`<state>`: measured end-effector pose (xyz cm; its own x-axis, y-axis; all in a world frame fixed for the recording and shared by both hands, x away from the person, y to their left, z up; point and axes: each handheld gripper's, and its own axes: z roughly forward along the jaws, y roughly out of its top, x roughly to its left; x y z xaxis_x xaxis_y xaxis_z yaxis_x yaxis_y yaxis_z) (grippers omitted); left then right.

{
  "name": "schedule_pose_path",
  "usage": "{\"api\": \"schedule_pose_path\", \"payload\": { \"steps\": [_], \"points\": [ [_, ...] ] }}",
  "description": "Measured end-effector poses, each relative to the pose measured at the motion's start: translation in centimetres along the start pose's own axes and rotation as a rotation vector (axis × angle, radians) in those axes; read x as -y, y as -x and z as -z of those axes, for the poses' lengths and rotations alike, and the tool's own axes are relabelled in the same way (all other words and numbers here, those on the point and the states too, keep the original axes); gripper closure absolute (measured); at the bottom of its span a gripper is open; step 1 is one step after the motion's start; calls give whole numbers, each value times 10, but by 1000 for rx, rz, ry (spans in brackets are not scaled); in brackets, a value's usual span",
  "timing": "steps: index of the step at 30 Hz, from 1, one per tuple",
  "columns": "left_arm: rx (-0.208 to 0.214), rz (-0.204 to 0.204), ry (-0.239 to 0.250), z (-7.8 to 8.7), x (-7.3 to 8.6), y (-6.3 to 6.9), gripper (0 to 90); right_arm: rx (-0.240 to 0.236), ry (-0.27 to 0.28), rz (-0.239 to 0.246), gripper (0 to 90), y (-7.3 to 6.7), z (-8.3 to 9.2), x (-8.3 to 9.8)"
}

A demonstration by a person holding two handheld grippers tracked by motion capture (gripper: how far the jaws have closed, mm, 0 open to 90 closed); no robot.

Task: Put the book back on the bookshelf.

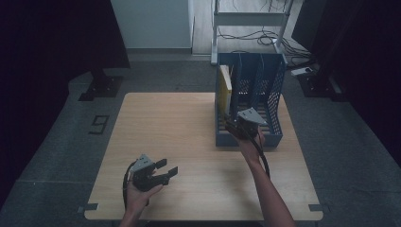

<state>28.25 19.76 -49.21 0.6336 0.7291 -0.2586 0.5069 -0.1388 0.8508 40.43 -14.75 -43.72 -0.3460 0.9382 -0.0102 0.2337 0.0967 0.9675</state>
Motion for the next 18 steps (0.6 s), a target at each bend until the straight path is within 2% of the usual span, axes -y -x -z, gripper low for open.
{"api": "schedule_pose_path", "payload": {
  "steps": [8,18],
  "points": [
    [6,-10,-13,-4,0,5,356,-29,-26,-19,402,6,30,18],
    [6,-9,-42,-8,2,5,351,-66,-75,12,393,1,64,54]
  ]
}}
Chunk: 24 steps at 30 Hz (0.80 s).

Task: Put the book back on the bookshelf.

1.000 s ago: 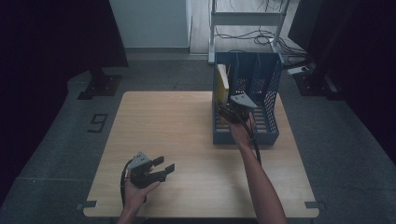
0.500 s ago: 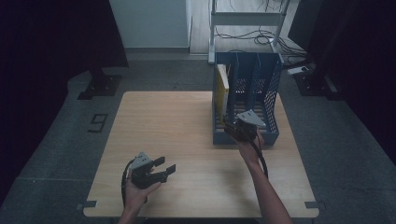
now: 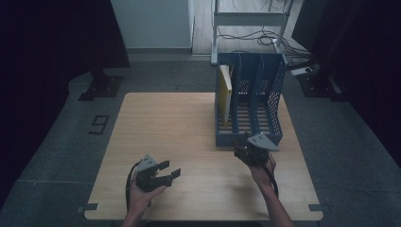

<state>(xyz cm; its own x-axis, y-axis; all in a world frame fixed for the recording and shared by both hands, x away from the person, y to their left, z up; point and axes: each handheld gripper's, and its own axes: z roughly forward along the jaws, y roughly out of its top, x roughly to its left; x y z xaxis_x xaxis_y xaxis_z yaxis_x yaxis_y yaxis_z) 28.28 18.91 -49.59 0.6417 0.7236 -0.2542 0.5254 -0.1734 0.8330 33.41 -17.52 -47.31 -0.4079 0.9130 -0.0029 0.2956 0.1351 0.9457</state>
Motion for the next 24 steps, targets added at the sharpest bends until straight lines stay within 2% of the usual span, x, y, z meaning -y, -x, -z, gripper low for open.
{"api": "schedule_pose_path", "payload": {
  "steps": [4,12,16,18,21,24],
  "points": [
    [-1,1,-9,-1,1,0,350,-17,-29,29,386,-5,11,19],
    [-4,3,-21,-3,2,-2,349,-44,-75,57,378,-6,26,46],
    [-8,6,-22,-3,2,-3,350,-61,-96,53,374,-5,31,56],
    [-7,5,-22,-3,2,-3,350,-69,-117,69,374,-4,32,59],
    [-6,1,-22,-3,2,-2,350,-88,-126,55,379,-3,33,63],
    [-7,-1,-27,-4,3,-2,350,-88,-132,59,378,-3,33,65]
  ]
}}
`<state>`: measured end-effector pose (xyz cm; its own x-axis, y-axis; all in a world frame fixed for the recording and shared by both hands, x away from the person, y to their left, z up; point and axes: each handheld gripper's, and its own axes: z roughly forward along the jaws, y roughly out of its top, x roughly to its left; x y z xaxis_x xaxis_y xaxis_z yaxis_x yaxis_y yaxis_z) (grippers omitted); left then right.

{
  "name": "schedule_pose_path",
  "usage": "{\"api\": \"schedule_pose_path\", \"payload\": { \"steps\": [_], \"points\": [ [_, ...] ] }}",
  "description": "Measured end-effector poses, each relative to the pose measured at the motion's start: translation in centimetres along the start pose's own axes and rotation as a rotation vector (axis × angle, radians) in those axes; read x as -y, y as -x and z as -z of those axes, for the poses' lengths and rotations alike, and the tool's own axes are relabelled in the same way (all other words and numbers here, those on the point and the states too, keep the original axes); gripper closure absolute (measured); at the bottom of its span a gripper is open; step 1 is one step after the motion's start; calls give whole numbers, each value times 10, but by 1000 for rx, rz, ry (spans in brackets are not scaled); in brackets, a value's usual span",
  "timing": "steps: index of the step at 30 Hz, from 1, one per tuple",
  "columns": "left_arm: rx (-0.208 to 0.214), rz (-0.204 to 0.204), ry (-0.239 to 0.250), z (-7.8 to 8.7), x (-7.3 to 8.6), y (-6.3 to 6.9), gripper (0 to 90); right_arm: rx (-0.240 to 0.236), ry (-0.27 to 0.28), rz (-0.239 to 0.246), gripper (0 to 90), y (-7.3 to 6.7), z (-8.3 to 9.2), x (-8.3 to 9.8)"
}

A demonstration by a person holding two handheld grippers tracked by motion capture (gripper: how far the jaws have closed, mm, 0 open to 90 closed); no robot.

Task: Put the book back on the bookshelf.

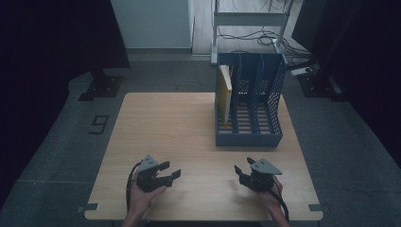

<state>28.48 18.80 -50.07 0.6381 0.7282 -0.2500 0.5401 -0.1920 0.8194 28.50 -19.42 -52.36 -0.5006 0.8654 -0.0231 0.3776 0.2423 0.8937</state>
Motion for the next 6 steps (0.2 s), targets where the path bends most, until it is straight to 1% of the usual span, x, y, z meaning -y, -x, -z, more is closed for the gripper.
{"api": "schedule_pose_path", "payload": {
  "steps": [6],
  "points": [
    [0,-3,-6,-1,0,1,350,4,-5,9,375,1,-1,2]
  ]
}}
